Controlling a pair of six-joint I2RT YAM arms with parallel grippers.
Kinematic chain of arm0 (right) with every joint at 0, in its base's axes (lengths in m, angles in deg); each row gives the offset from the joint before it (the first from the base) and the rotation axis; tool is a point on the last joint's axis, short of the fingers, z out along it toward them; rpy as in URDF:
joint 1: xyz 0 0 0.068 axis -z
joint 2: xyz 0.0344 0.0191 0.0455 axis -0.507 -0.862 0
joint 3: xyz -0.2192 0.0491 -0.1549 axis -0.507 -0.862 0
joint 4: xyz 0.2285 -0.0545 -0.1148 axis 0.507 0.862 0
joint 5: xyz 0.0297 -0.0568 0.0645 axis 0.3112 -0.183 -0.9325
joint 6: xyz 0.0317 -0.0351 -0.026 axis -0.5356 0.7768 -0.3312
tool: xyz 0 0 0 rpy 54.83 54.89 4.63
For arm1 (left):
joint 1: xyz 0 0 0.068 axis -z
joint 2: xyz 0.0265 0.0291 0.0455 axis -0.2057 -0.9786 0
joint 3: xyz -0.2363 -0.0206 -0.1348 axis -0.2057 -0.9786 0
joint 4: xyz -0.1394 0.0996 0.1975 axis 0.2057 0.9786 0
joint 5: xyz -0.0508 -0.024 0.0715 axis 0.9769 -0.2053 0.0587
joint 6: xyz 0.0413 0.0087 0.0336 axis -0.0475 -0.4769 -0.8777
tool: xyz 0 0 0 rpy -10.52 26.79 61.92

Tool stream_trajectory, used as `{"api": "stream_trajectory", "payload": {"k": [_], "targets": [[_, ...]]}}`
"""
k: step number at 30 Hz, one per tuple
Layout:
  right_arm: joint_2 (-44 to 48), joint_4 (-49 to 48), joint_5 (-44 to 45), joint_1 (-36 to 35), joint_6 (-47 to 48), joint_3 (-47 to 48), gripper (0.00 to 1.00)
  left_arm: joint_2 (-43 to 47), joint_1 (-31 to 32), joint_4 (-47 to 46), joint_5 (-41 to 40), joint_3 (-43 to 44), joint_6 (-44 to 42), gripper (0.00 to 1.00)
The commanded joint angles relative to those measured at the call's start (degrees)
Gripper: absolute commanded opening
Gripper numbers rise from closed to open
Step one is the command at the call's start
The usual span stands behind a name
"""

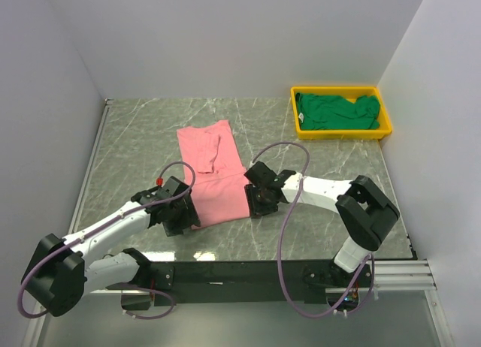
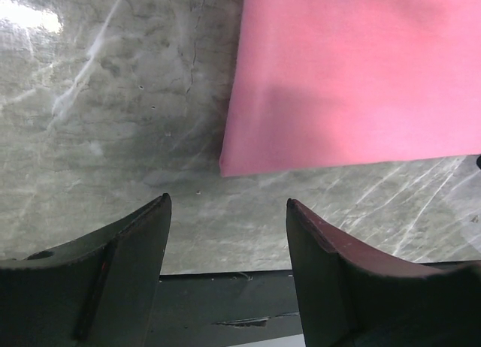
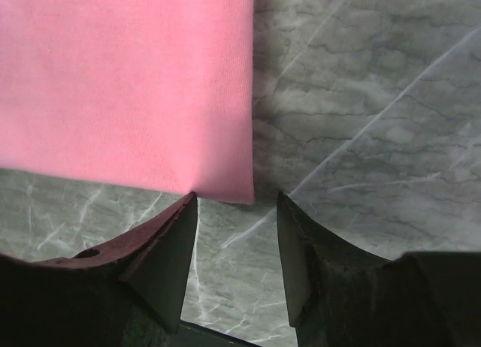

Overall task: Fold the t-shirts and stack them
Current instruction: Fold the tshirt

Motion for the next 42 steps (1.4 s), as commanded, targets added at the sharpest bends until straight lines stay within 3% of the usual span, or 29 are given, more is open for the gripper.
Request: {"api": "stream_trajectory", "payload": {"k": [1,22,28,32,37,42], "targets": [[-0.93,0.77,3.43,-0.67,-1.28,0.54,0.53,0.08,0.46,-0.53,-1.77,0.6,0.93,0.68],[-7.96,4.99,8.26,-3.57,-1.28,3.88,0.4,-2.12,1.33,-1.85,-2.39,0.08,1.72,0.67],[-8.57,5.87,9.32,-4.19,-1.28,3.52,0.24,-2.56,1.77,-2.38,-2.3,-0.1,2.25,0.67],[-8.66,5.96,9.5,-4.63,-1.28,3.53,0.01,-3.35,2.21,-2.38,-2.39,0.25,2.6,0.67],[-8.92,5.78,9.23,-4.98,-0.93,3.61,0.0,-4.23,2.92,-1.41,-3.61,1.57,3.13,0.65],[-9.01,5.34,9.06,-5.33,-0.49,3.79,0.0,-5.19,3.36,-0.88,-4.14,2.97,3.57,0.56]]}}
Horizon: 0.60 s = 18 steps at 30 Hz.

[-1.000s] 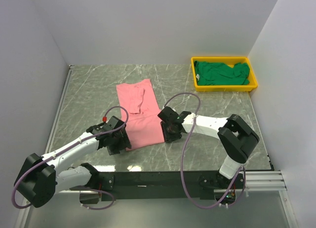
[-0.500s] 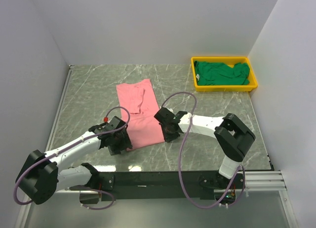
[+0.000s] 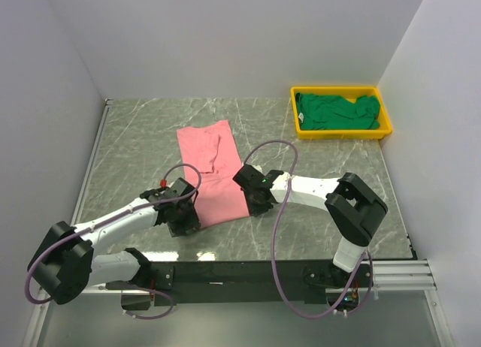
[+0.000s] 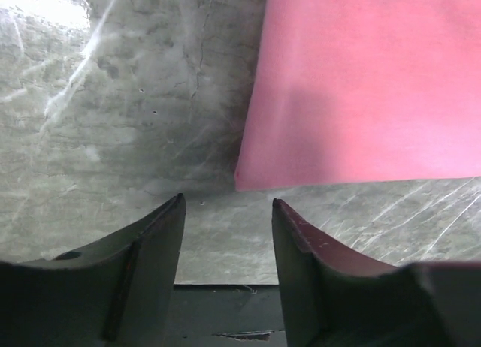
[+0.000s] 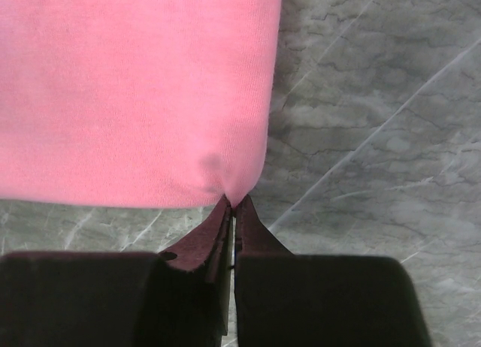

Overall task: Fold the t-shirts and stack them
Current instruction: Fold the tshirt

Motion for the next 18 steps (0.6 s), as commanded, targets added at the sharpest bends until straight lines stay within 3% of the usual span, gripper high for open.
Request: {"api": "stream_trajectory", "payload": {"k": [1,5,18], "targets": [[-4.05,1.17,0.73,-1.02,0.32,-1.59,0.0,-0.76,0.75,0.41,-1.74,2.95,1.21,0.55],[-3.96,0.38,0.29,-1.03,0.67,-1.94,0.0,-2.16,1.28,0.94,-2.7,4.27,1.3,0.47],[-3.53,-0.42,0.55,-1.11,1.38,-2.99,0.0,-12.36,3.13,-0.56,-4.64,7.17,0.95,0.46]]}}
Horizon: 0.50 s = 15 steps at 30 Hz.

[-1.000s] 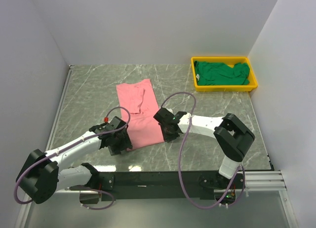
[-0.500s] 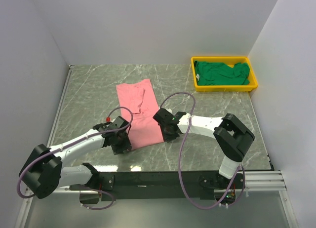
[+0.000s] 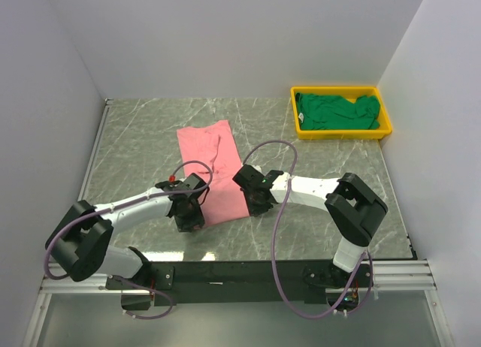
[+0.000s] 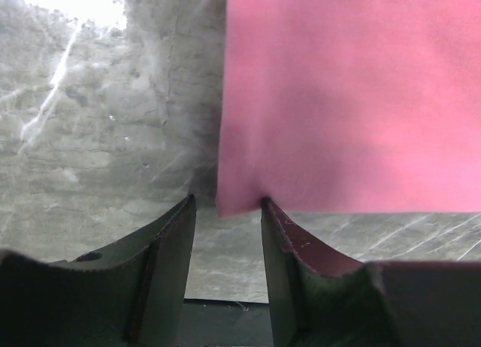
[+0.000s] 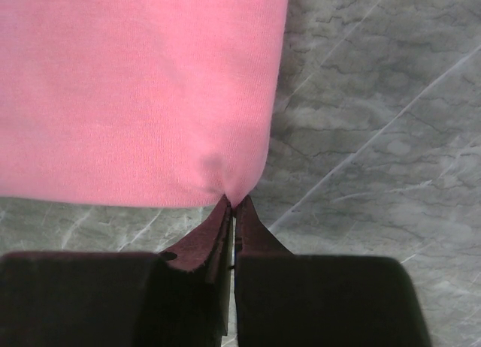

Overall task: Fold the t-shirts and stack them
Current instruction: Fold the tshirt

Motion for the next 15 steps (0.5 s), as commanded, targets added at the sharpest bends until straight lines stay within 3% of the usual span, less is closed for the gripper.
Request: {"api": "stream_trajectory", "payload": {"k": [1,9,15], "targets": [[-3.59,-0.13,0.46,-0.92,0.24,-3.1,0.0,-2.46,0.64,-1.37,-1.82,1.14,0.38,0.46],[-3.33,-0.05,0.47,-1.09,0.24,-3.55,0.0,-4.66,0.73,-1.28,-1.56,0.53,-0.15,0.42],[-4.03,0.22,0.55,-1.36,0.42,-2.93,0.0,-5.98,0.73,-1.98,-0.86,0.52,-0.85,0.27]]}}
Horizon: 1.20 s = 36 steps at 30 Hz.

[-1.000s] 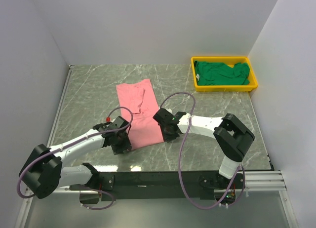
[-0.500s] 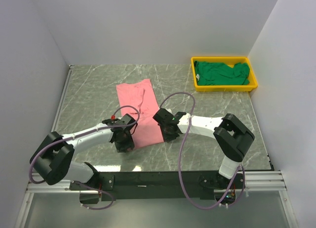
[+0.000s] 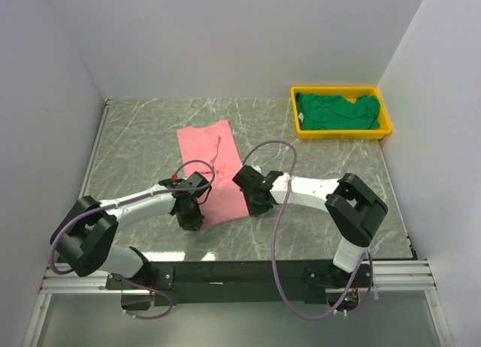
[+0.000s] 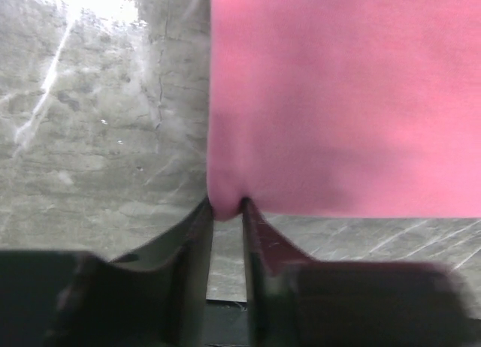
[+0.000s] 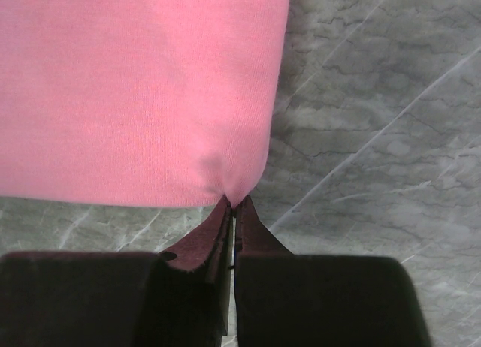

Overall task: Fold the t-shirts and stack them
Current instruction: Fold the tshirt

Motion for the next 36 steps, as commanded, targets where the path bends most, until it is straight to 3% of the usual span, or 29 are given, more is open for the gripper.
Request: {"api": "stream_trajectory", "payload": {"k": [1,3,4,14,24,29,36], "targets": [[-4.05,0.81,0.01,-1.05,0.05,-2.6,0.0,-3.23,0.42,-3.1,-0.7,-1.38,-0.37,0.2],[-4.05,0.98,0.09,-1.05,0.05,-2.69,0.0,-3.31,0.42,-3.27,0.0,-1.46,-1.07,0.12],[-3.88,1.16,0.09,-1.14,0.05,-2.78,0.0,-3.32,0.42,-3.62,0.35,-1.64,-1.33,0.01],[5.6,7.12,-4.3,-3.42,-0.31,-9.79,0.0,4.14,6.74,5.23,3.16,-2.43,0.15,0.01],[27.12,23.91,-8.08,-10.89,-5.84,-17.37,0.0,14.87,26.86,15.8,9.92,-0.68,13.59,0.01],[28.65,30.6,-1.94,-10.19,-4.45,-7.47,0.0,17.6,26.27,19.75,6.34,7.66,13.52,0.01],[22.32,32.8,3.25,-4.84,2.23,7.84,0.0,16.2,12.65,21.16,2.29,15.67,2.1,0.01]]}}
